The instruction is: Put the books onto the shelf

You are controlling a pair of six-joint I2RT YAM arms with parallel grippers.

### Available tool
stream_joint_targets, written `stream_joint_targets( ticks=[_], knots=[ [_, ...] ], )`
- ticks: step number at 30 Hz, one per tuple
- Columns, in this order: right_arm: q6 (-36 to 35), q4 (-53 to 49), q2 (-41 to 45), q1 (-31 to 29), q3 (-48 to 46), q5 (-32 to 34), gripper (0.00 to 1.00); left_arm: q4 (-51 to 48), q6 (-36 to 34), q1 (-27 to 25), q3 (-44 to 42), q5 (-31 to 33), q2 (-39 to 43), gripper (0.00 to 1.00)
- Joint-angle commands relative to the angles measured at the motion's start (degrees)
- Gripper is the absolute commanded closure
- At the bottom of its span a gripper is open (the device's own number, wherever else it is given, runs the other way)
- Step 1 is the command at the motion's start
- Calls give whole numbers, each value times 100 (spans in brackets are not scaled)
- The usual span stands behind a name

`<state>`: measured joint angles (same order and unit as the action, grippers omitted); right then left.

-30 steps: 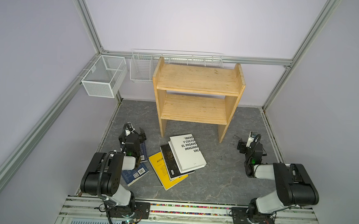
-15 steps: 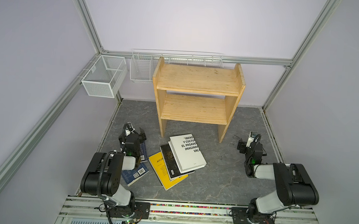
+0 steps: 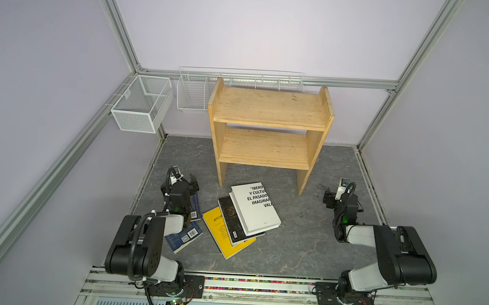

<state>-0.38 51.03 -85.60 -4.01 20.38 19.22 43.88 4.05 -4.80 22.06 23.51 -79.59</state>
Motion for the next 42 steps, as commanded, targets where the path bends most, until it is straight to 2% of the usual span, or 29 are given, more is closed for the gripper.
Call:
stream_joint_targets(
  ticks=[1,3,5,9,15,19,20,22,24,27,29,32,33,36,38,42],
  knots=[
    [-183,-904,644,-98,284,191,11,-1591,177,-30,449,-28,1296,1],
    [-118,-2443,1105,-92,960,38,11,-2764,466,-39,882,-582,1905,1],
    [209,-3492,1422,-111,1405,-98,12,-3696,1069,-71,1213,-937,2351,1],
    [1560,-5047,2153,-326,1793,-314,12,-5010,2348,-232,1524,-1489,3085,1],
    [3340,-6951,3106,-1416,1915,-569,12,-5408,4548,-766,812,-2335,4147,1],
    [4331,-7232,3725,-2323,1623,-696,12,-5572,5741,-1284,248,-2607,4659,1],
    [4510,-7229,3819,-2591,1598,-673,12,-5504,6151,-1525,102,-2584,4744,1],
    [4811,-7217,3873,-3105,1598,-522,12,-5473,6428,-2075,-22,-2280,4848,1],
    [4992,-7203,3777,-3646,1680,-308,12,-5512,6543,-2690,-7,-1826,4851,1],
    [5204,-7190,3465,-4363,1906,44,12,-5462,6433,-3279,177,-1431,4615,1],
    [5100,-7021,3264,-4682,2033,146,12,-4977,6154,-3319,227,-1666,4437,1],
    [4947,-6731,3052,-4742,2215,-93,12,-3185,5898,-3317,-120,-2185,4129,1],
    [4970,-6899,2946,-4734,2364,-69,12,-3068,5901,-3317,-143,-2252,4076,1],
    [5111,-7657,2618,-4603,2758,157,11,-3671,5958,-3289,18,-2058,3987,1],
    [4868,-7523,2405,-4291,2742,-383,11,-4417,5865,-3247,344,-2003,3754,1],
    [4323,-6424,1927,-3775,2348,-1480,11,-5843,5027,-3247,1147,-1973,2947,1]
  ],
)
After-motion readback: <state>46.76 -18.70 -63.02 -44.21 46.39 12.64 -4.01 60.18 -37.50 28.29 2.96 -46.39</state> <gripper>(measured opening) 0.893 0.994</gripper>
